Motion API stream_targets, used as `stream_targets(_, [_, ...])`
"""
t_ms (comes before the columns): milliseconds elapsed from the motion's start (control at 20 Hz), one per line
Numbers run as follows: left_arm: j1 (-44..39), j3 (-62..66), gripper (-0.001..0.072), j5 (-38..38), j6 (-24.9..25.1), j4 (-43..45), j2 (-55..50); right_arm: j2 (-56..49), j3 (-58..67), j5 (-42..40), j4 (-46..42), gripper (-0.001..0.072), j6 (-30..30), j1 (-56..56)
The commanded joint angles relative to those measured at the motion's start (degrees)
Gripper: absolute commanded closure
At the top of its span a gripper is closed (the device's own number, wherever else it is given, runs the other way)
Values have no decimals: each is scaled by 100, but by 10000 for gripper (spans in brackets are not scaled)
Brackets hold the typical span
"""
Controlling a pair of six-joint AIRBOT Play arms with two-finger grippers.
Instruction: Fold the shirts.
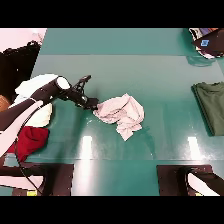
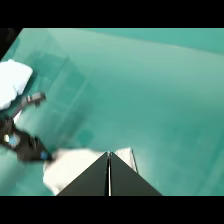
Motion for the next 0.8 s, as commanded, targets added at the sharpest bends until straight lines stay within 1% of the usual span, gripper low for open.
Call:
stream_targets(0, [310,407,687,-363,-7,0,142,116,-321,415,-323,698,66,2])
stream_targets(100, [507,715,687,-415,-2,188,404,348,-1106,483,-487,697,254,2])
stream_targets(200, [595,968,687,-444,39,380,595,553,-2175,422,-627,694,284,4])
stream_targets(250, [599,1082,687,-455,37,503,656,616,-2796,339,-590,584,284,15])
stream_targets(300, [599,1158,687,-455,37,553,688,616,-3370,229,-476,382,286,44])
stream_targets(350, [599,1226,687,-470,33,555,691,564,-3974,61,-289,295,284,122])
stream_targets(450, [599,1231,687,-455,33,557,686,302,-4931,-511,127,302,256,389])
stream_targets(550, [599,1228,686,-466,33,562,682,-76,-5490,-1335,719,305,74,817])
stream_targets(650, [599,1228,687,-466,33,562,682,-562,-5670,-2022,1447,307,-234,1209])
stream_targets(750, [599,1228,686,-466,33,562,682,-1056,-5622,-2396,1974,307,-452,1515])
